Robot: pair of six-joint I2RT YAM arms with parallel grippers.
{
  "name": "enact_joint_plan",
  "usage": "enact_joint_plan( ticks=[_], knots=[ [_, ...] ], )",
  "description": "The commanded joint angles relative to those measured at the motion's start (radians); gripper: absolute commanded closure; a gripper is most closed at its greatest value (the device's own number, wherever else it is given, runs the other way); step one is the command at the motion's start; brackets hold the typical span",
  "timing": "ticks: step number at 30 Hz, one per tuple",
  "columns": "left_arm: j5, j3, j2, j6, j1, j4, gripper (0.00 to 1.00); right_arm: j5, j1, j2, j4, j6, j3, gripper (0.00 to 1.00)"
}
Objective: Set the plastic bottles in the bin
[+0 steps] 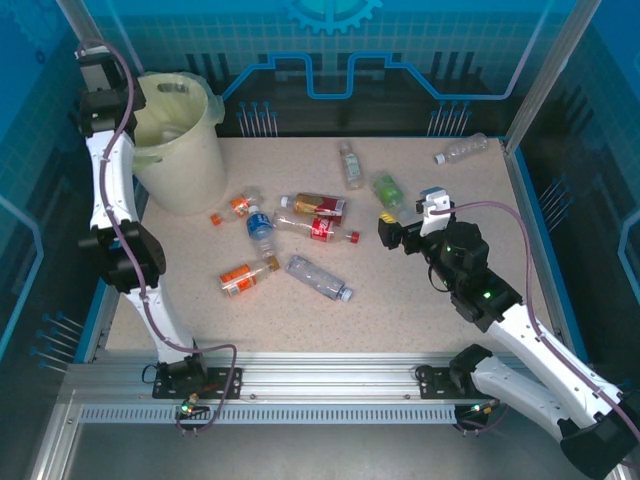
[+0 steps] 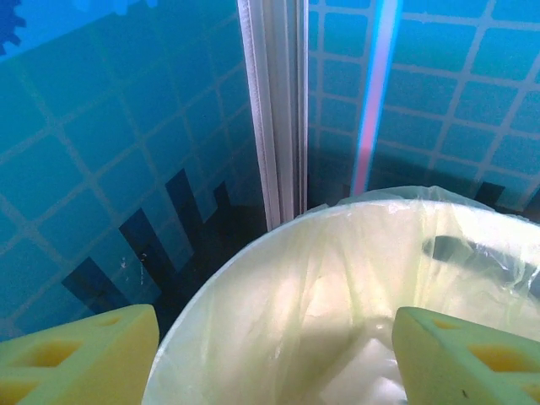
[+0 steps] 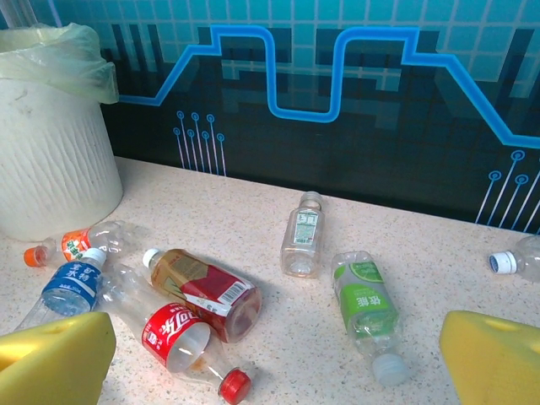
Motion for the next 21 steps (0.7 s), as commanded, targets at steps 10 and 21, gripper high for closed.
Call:
enact_joint_plan(
  ticks=[10,21],
  knots=[
    [-0.032,-0.045,-0.161,-0.102,-0.118,-0.040,0.01,0.072,-0.044,0.049,-0.032,0.169,0.029,0.00],
    [0.015,-0.785,-0.668,-0.267,-0.419,0.134,0.01,-0.010,-0.053,0.154,-0.081,0.209,0.107,0.00]
  ],
)
